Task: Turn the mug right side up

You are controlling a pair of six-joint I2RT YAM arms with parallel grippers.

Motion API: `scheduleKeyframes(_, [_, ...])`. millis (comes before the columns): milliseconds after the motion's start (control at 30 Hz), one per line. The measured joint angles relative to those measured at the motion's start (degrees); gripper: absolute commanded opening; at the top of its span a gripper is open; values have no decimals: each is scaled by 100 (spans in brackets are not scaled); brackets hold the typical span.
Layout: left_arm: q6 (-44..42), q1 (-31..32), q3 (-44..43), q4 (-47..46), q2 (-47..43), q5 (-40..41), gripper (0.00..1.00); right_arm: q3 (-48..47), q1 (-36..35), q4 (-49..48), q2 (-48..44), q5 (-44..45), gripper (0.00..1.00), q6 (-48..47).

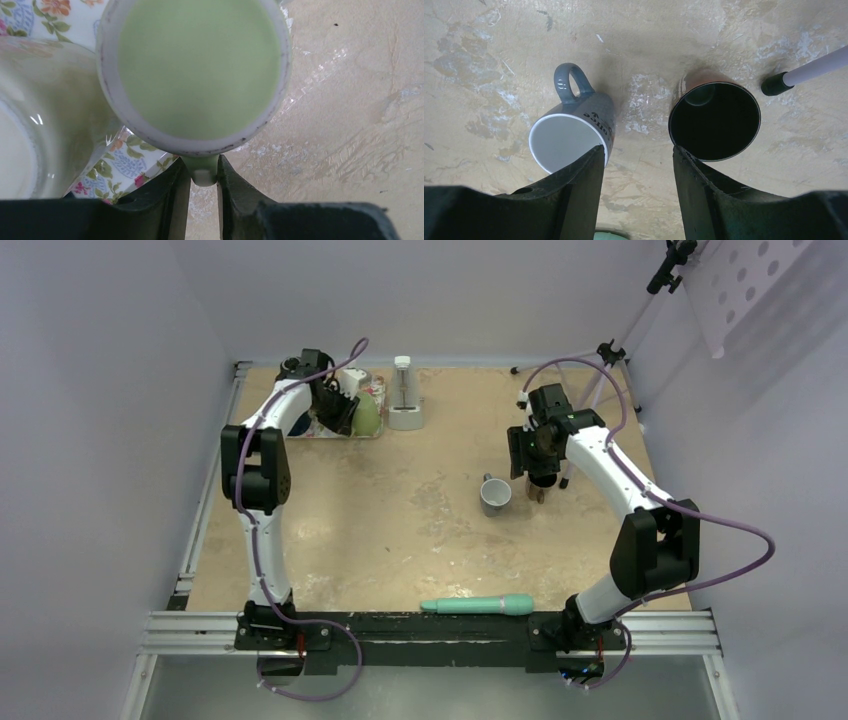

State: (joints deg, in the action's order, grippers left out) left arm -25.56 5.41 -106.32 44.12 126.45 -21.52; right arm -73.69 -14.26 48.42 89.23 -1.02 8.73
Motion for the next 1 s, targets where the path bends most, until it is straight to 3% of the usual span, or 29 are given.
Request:
scheduleKeyframes(67, [13,0,68,-26,20,57,20,-2,-9,0,0,0,56,2])
scheduleKeyframes(100, [33,0,94,-35,24,74,15,-2,-11,0,0,0,56,2])
scheduleKeyframes(133, [50,0,114,-39,26,79,3,-2,-11,0,0,0,56,2])
scheduleKeyframes(167, [72,0,114,-42,26,81,0,-2,-13,0,0,0,56,0])
scheduleKeyframes(567, [911,-101,127,120,-140,-247,0,-153,-133,-59,-50,13,59,48])
scheduleKeyframes(933, [1926,-190,216,267,-1248,-994,0,-549,-833,-802,-455,-39,71,205])
scheduleKeyframes(1000, [2052,-186,221,271,-1412,-1093,0,-531,-852,-1043,-562,-149,77,304])
